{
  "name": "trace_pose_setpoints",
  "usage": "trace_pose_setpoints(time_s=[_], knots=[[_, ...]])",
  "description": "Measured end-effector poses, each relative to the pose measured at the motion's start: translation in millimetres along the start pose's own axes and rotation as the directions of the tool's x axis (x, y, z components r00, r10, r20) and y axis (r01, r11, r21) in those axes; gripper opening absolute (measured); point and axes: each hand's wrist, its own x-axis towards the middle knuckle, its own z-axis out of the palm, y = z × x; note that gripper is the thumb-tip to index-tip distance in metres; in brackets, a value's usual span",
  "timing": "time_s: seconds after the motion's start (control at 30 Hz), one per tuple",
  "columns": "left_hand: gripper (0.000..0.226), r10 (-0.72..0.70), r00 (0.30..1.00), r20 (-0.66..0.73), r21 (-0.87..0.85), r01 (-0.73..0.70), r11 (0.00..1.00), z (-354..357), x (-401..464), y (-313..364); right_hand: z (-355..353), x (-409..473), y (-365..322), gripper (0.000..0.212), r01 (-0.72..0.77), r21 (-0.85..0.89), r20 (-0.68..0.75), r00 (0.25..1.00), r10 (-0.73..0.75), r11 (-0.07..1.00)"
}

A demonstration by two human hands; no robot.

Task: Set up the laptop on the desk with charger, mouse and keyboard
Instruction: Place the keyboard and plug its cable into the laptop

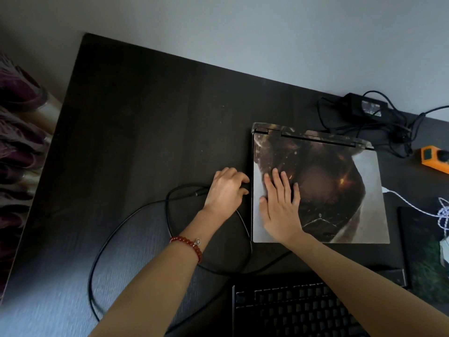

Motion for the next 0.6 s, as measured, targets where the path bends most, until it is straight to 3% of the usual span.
trace_pose_setpoints(time_s=[0.2,0.33,0.43,0.53,0.6], knots=[[0.021,0.023,1.000,-0.010,0.046,-0.023,0.999,1.6,0.6,-6.3,2.7,3.0,4.5,0.063,0.000,0.017,0.060,0.998,-0.001,1.000],[0.028,0.022,1.000,0.006,0.170,-0.023,0.985,1.7,-7.6,0.2,-1.6,3.5,8.1,0.055,0.003,0.045,0.123,0.992,-0.009,0.999],[0.040,-0.084,0.996,-0.031,0.281,0.089,0.955,-1.9,-27.9,8.4,-9.1,-2.3,6.4,0.054,0.002,0.082,0.164,0.986,-0.015,0.997],[0.045,-0.192,0.978,-0.086,0.303,0.209,0.930,-9.4,-65.4,20.0,-14.0,-34.4,-2.0,0.053,0.022,0.155,0.177,0.983,-0.049,0.988],[0.046,-0.272,0.961,-0.052,0.303,0.275,0.913,-12.3,-92.2,24.3,-13.7,-63.4,-7.9,0.050,0.035,0.227,0.181,0.980,-0.078,0.973]])
